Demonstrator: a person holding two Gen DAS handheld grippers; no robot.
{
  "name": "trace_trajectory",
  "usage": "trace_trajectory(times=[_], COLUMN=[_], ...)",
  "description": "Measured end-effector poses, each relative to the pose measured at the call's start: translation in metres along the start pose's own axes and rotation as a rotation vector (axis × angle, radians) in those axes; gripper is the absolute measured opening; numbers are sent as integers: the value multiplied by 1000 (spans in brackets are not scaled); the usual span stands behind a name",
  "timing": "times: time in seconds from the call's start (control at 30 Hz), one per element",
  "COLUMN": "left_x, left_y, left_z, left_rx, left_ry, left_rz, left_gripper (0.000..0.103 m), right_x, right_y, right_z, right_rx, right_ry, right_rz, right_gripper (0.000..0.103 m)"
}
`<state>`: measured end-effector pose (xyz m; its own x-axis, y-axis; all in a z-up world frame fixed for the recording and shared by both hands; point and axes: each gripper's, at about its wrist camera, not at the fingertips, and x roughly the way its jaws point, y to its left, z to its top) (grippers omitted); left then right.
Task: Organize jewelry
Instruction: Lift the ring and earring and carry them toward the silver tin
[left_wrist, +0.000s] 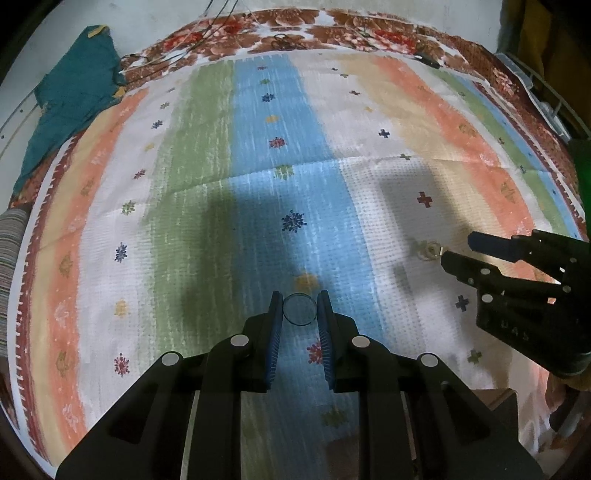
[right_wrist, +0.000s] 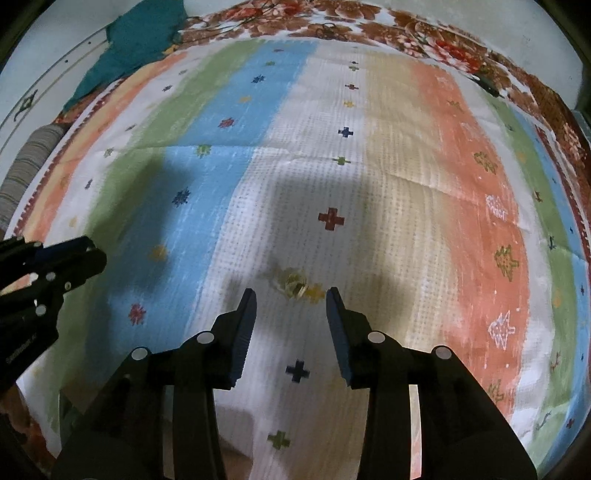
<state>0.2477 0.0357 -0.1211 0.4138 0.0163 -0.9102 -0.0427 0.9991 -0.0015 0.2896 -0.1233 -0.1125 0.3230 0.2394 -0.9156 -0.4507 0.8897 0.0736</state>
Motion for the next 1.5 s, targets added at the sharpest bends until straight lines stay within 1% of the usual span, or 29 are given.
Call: trace_trajectory(times=[0.23, 0.57, 0.63, 0.73, 0.77, 0.97, 1.17, 1.37, 1.5], left_x=[6, 13, 14, 14, 14, 14, -5, -33, -48], left_y=[2, 3, 2, 2, 1, 2, 2, -1, -5], left_z=[3, 7, 7, 6, 6, 7, 3, -3, -8], left_rx=[-3, 0, 3, 6, 7, 4, -3, -8, -2], left_ry=[8, 18, 18, 20, 19, 17, -15, -63, -90], left_rz=[2, 3, 3, 5, 5, 6, -8, -29, -41], left_gripper=[18, 18, 18, 18, 18, 18, 18, 18, 18], right_x=[17, 34, 35, 36, 37, 36, 13, -24, -47], right_y=[2, -6, -6, -7, -8, -9, -9, -3, 2], right_z=[5, 8, 9, 10, 10, 10, 3, -6, -12], right_rx=[-17, 3, -3, 5, 9, 9, 26, 26, 11], right_ry=[21, 48, 44, 38, 38, 35, -4, -70, -114], right_rz=[-6, -1, -7, 6, 9, 13, 11, 24, 13], right_gripper=[39, 39, 36, 25, 18, 17, 16, 16, 16])
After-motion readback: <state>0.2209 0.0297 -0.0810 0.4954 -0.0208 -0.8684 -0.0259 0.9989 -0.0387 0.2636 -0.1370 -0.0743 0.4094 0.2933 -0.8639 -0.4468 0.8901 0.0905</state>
